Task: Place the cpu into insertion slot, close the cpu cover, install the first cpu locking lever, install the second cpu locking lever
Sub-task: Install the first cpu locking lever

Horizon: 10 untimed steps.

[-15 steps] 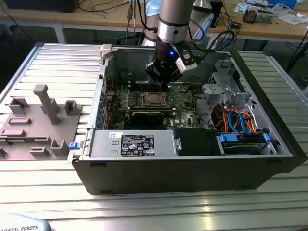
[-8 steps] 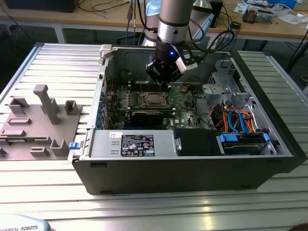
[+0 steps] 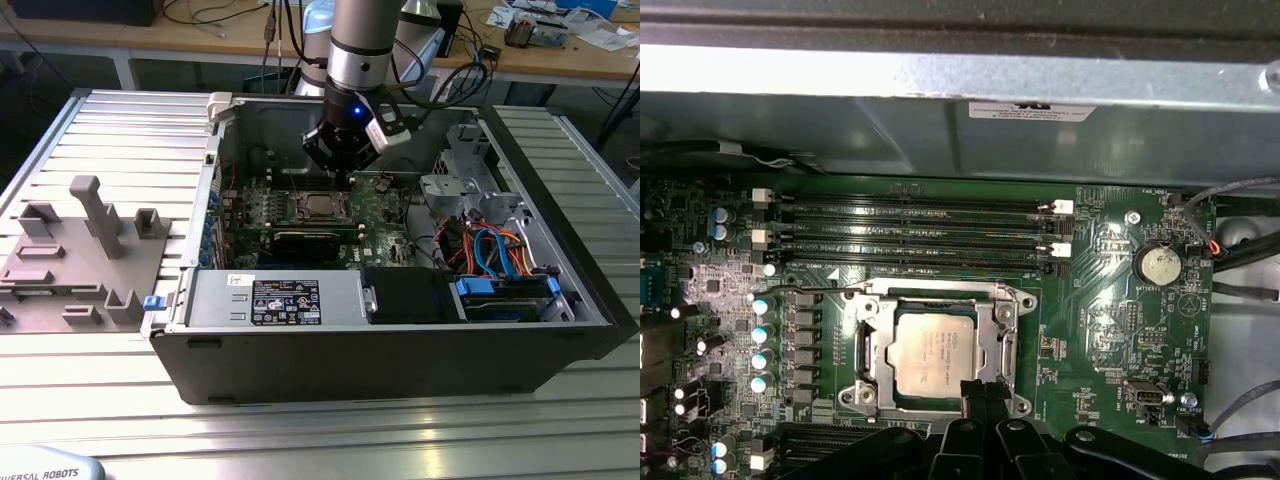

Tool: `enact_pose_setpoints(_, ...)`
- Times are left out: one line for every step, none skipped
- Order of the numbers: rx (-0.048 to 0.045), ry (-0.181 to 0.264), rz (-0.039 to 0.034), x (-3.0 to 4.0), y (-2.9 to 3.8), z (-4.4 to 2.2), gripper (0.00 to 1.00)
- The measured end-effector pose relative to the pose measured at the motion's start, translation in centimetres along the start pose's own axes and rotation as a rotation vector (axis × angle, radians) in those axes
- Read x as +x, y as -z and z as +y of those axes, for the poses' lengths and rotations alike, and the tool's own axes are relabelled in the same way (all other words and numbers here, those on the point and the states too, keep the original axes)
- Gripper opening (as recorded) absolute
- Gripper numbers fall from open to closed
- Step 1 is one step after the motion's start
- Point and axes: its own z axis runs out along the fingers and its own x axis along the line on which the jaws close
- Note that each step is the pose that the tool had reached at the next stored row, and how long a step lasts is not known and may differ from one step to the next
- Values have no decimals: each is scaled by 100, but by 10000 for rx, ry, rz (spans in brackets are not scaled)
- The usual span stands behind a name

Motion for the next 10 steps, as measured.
enact_pose_setpoints(0,9,0,0,0,0,11)
enact_pose_setpoints(1,26,-1,0,0,0,11)
enact_pose_setpoints(1,36,-1,0,0,0,11)
enact_pose_setpoints(2,47,-1,0,0,0,11)
enact_pose_setpoints(1,60,-2,0,0,0,11)
enact_pose_setpoints(2,74,-2,0,0,0,11)
enact_pose_setpoints(2,83,-2,0,0,0,11)
enact_pose_setpoints(2,94,-3,0,0,0,11)
enact_pose_setpoints(3,106,-3,0,0,0,11)
enact_pose_setpoints(3,128,-4,0,0,0,11)
